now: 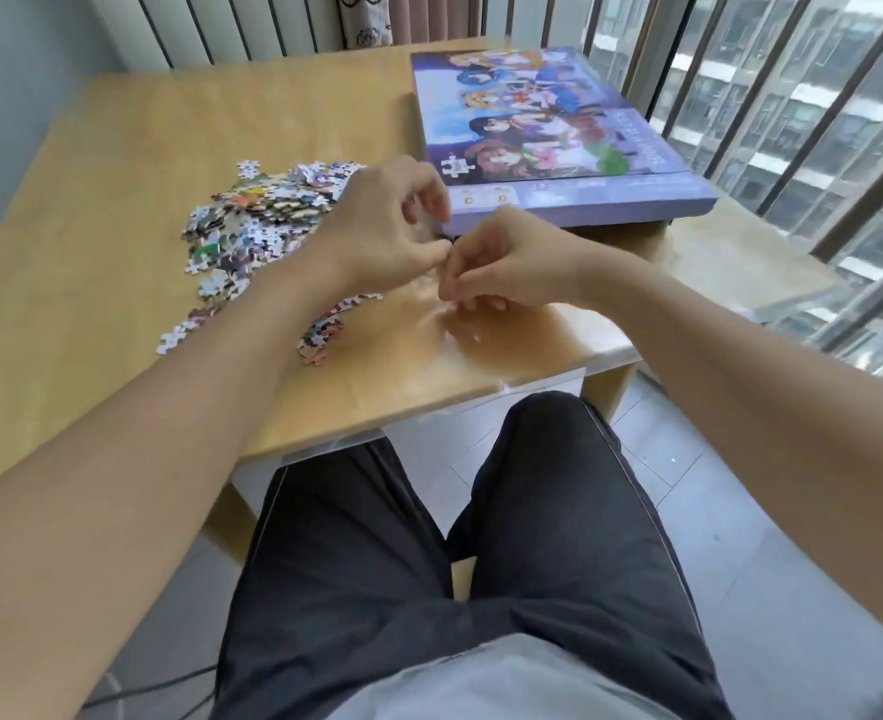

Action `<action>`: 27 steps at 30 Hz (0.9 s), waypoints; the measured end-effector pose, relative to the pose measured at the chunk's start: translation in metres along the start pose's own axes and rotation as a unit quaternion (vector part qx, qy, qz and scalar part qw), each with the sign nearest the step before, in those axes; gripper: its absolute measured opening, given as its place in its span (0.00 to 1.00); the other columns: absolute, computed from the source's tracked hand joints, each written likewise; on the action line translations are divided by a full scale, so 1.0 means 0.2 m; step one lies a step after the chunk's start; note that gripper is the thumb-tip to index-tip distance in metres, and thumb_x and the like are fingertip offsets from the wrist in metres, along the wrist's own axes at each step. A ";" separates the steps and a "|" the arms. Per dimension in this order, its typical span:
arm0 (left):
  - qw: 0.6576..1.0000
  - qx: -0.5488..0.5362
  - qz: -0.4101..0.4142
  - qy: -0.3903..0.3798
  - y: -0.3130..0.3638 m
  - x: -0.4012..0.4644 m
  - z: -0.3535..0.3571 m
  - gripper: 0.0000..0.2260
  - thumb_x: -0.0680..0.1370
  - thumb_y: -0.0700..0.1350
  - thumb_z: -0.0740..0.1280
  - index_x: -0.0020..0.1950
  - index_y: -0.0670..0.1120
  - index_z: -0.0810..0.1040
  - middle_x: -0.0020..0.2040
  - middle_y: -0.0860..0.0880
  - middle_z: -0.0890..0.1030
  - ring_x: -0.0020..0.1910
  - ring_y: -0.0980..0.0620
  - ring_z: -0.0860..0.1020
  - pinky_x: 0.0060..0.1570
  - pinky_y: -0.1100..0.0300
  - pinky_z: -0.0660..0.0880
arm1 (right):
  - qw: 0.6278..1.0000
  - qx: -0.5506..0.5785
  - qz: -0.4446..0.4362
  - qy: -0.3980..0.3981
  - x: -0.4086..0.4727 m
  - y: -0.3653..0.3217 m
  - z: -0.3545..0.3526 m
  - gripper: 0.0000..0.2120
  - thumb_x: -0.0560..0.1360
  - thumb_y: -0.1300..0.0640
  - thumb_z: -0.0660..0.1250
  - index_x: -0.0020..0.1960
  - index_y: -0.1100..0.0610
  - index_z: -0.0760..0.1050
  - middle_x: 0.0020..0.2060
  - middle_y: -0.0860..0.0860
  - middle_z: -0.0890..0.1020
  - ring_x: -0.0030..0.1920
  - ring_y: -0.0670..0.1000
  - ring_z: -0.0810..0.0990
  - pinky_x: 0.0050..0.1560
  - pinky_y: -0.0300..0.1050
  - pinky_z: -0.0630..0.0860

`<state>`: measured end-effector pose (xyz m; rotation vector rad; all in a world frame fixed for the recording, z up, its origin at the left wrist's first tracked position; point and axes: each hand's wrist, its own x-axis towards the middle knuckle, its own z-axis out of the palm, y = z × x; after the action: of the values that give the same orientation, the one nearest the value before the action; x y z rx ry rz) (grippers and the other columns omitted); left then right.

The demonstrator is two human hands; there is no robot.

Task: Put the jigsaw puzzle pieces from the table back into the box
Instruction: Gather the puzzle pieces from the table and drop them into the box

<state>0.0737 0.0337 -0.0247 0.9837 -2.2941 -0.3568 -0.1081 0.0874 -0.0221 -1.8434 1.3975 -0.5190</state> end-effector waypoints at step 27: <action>0.998 -0.020 0.030 0.054 -0.12 -0.14 0.04 0.03 0.73 0.43 0.70 0.41 0.45 0.81 0.38 0.49 0.81 0.36 0.58 0.74 0.37 0.73 0.65 | 0.978 -0.065 -0.122 0.156 0.12 0.11 0.17 0.08 0.66 0.59 0.66 0.38 0.57 0.84 0.25 0.45 0.77 0.26 0.43 0.73 0.31 0.37 0.69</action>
<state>0.0977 0.0381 -0.0542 0.8907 -2.2056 -0.3161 -0.0905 0.0728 -0.0641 -2.1240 1.4393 -0.8927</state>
